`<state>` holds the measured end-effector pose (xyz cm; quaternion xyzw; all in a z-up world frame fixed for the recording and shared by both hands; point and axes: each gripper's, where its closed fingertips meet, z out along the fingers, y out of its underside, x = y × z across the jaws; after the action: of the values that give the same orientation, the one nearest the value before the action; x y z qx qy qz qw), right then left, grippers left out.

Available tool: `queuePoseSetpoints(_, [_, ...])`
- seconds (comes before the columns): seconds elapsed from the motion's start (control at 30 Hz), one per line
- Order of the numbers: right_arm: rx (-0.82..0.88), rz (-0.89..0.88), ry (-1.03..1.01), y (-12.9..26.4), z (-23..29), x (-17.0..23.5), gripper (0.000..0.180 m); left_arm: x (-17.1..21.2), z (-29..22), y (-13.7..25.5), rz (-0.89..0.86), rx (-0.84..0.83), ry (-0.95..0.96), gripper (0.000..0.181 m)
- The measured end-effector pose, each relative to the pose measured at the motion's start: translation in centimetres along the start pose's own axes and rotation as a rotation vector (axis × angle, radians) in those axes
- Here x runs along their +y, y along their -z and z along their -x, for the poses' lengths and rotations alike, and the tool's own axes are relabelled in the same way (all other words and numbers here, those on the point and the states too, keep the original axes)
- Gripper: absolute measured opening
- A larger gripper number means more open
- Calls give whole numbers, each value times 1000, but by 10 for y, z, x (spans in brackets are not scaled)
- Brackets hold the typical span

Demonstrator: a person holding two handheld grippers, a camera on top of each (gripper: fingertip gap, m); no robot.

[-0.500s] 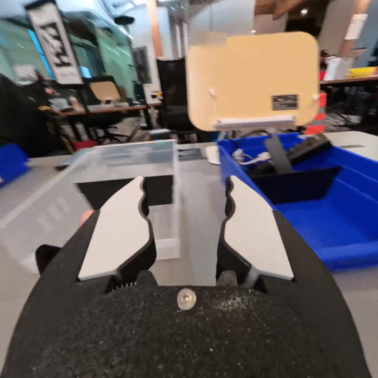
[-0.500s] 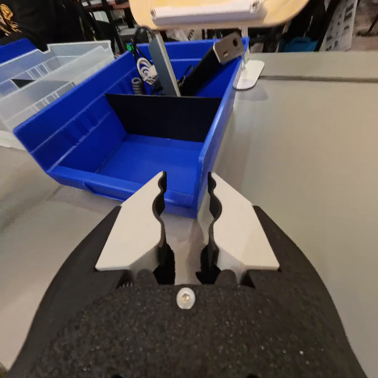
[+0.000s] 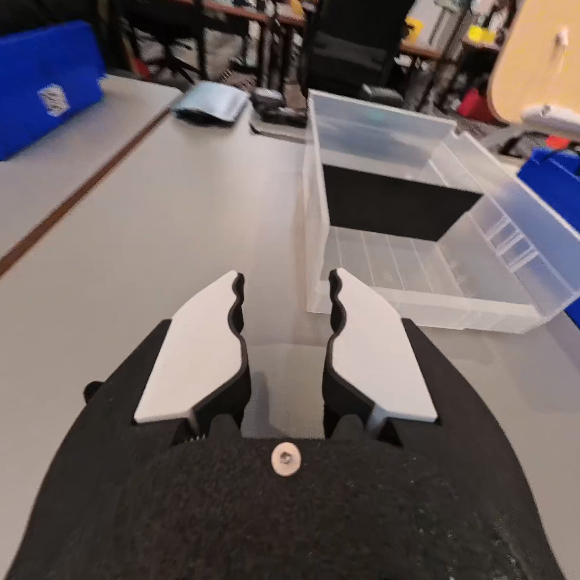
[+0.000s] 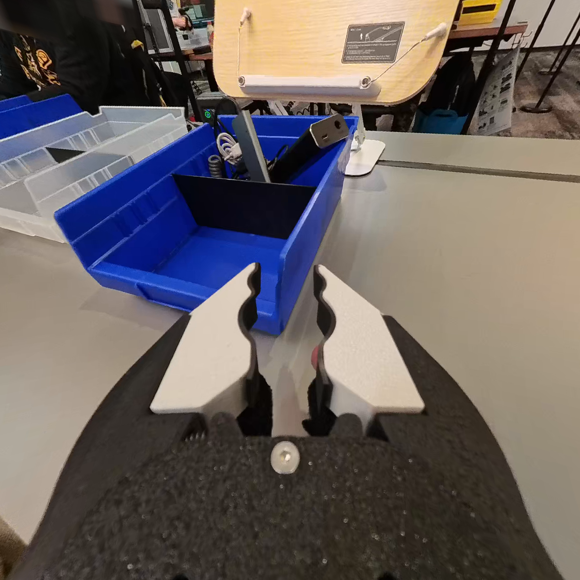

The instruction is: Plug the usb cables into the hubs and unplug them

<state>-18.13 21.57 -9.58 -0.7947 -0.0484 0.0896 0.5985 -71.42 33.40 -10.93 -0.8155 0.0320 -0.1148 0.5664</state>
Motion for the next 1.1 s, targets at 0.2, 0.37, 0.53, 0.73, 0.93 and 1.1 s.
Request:
queuePoseSetpoints(0.2, [-43, -29, 56, 15, 23, -5, 31, -7, 2, -38, -9, -71, -26, 18])
queuePoseSetpoints(0.37, [-120, -36, 159, 26, 71, -4, 33, -14, -5, -43, 28, -20, -23, 33])
queuePoseSetpoints(0.53, [-186, 14, 202, 26, 108, 16, 33, -45, -24, -4, -56, 177, 68, 52])
queuePoseSetpoints(0.73, [-267, 102, 219, 10, 148, 44, 39, -2, -73, -53, 101, 113, 0, 64])
queuePoseSetpoints(0.93, [-308, 146, 197, 5, 168, 58, 39, 1, -65, -70, 137, -52, 53, 6])
queuePoseSetpoints(1.1, [-339, 198, 119, -28, 216, 59, 39, 20, -76, -23, 187, -126, -63, 5])
